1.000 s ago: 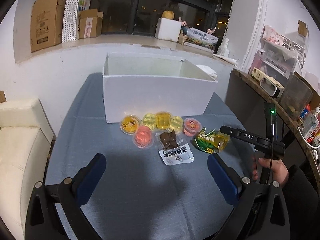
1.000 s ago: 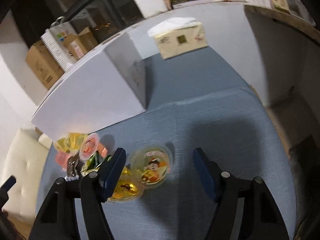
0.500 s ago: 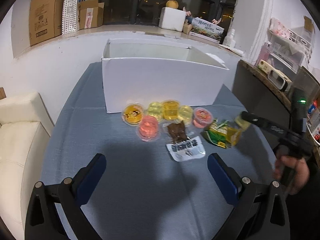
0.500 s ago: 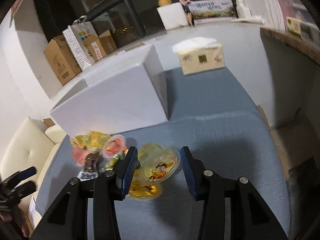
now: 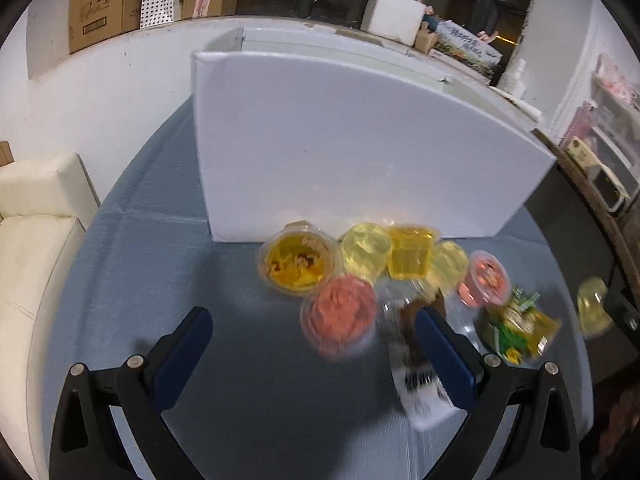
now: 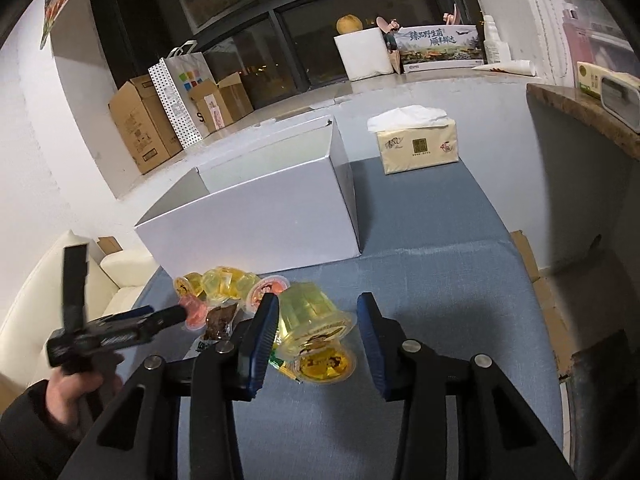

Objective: Organize snacks
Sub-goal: 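Grasp a yellow jelly cup with the right tool while the left tool reaches toward a brown packet, then grasp a pink jelly cup with the left tool while the right tool lifts its yellow cup, then carry both jelly cups over the white box and open both tools to drop them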

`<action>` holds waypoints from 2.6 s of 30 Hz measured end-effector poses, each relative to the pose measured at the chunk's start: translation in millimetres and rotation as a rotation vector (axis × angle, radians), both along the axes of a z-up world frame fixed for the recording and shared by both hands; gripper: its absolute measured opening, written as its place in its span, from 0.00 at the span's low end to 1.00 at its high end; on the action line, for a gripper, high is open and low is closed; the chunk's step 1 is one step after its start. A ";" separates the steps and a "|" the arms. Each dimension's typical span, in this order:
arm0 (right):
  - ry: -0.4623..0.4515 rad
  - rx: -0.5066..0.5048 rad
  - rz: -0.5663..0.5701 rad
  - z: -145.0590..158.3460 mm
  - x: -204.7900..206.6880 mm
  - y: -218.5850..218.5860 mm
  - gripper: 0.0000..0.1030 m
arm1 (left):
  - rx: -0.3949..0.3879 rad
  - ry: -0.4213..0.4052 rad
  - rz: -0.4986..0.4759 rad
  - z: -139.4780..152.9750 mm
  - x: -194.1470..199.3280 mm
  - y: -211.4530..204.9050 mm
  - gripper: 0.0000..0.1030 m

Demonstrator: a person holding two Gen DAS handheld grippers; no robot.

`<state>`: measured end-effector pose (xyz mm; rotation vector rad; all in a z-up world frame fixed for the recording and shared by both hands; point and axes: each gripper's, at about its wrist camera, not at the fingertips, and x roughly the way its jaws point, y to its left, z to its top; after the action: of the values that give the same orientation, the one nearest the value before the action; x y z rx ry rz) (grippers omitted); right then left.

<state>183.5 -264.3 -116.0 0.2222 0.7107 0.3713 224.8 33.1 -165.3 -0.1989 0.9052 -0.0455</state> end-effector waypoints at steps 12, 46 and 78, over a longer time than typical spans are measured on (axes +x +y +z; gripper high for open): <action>0.020 -0.001 0.012 -10.5 -0.4 2.6 0.40 | -0.044 -0.032 -0.068 -0.9 -6.0 -1.8 0.37; 0.105 -0.122 0.137 -62.9 -27.8 72.6 0.70 | -0.057 -0.239 -0.179 73.1 -70.5 -0.7 0.37; -0.063 -0.065 0.123 87.0 147.1 91.9 0.49 | 0.053 -0.244 -0.128 136.9 73.6 21.3 0.55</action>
<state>330.6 -172.5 -29.1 0.1051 0.6747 0.4697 298.5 54.4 -28.4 -0.0839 0.6737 -0.1610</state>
